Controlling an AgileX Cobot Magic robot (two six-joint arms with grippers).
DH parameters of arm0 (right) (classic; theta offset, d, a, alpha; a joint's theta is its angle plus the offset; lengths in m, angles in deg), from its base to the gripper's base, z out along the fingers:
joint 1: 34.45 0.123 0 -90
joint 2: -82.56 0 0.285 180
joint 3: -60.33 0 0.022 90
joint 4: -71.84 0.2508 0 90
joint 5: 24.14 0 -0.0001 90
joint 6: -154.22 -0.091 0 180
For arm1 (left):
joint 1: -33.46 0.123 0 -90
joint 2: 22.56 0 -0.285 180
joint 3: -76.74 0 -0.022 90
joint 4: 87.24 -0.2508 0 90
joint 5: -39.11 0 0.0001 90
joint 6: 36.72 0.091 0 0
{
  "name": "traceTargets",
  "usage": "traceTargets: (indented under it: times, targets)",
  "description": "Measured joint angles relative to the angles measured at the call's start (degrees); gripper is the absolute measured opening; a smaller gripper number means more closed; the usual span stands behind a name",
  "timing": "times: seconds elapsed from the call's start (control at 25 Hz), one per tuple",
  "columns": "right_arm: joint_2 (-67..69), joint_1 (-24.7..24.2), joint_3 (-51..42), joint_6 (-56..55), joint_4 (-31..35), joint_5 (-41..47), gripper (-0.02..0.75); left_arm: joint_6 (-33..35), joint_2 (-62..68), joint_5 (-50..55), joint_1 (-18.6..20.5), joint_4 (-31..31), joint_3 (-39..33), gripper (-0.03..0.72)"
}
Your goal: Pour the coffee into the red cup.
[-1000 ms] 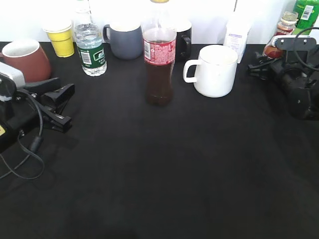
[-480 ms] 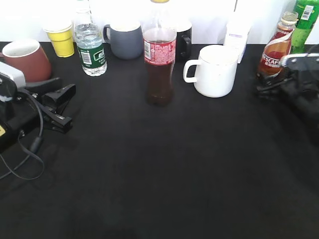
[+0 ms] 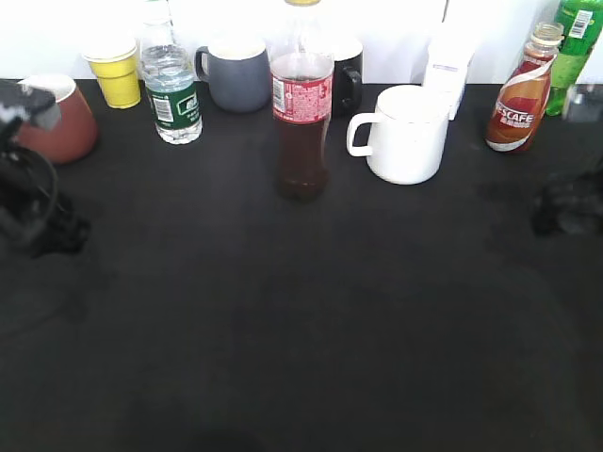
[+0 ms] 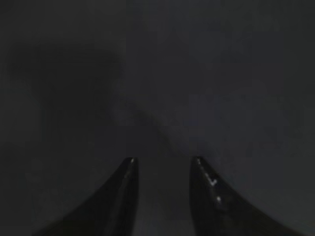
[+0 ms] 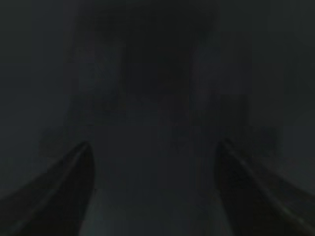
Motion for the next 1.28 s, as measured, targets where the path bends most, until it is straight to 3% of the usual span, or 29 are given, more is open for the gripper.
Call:
traceTargets:
  times: [0.12, 0.2, 0.36, 0.52, 0.68, 0.92, 1.04, 1.28]
  targets:
    - [-0.86, 0.0, 11.06, -0.11, 3.46, 20.3, 0.57, -0.02, -3.04, 21.99, 0.0, 3.12, 8.43, 0.273]
    - [-0.93, 0.0, 14.43, -0.11, 3.53, 28.33, 0.566, -0.02, -8.12, 27.97, 0.0, 3.37, 9.44, 0.28]
    - [-6.68, 0.0, 14.73, -0.11, 3.27, 38.96, 0.566, -3.93, -20.75, 35.38, 0.0, 0.89, 9.55, 0.498]
    - [-23.73, 0.0, 14.38, -1.57, 3.27, 40.09, 0.565, -6.03, -31.55, 37.84, 0.0, -0.18, 9.55, 0.526]
    - [-45.06, 0.0, 7.57, -2.51, 2.09, 41.19, 0.582, -7.8, -44.59, 37.91, 0.0, -0.24, 9.05, 0.526]
    - [-75.55, 0.0, -11.84, -2.98, -1.91, 41.69, 0.6, -8.4, -60.77, 37.98, 0.0, -0.43, -4.52, 0.523]
    - [-80.28, 0.0, -17.73, -2.98, -2.48, 38.44, 0.594, -8.99, -63.69, 36.99, 0.0, -1.32, -12.62, 0.523]
    - [-80.28, 0.0, -20.38, -2.98, -2.63, 32.9, 0.591, -9.05, -64.06, 29.26, 0.0, -5.92, -15.64, 0.523]
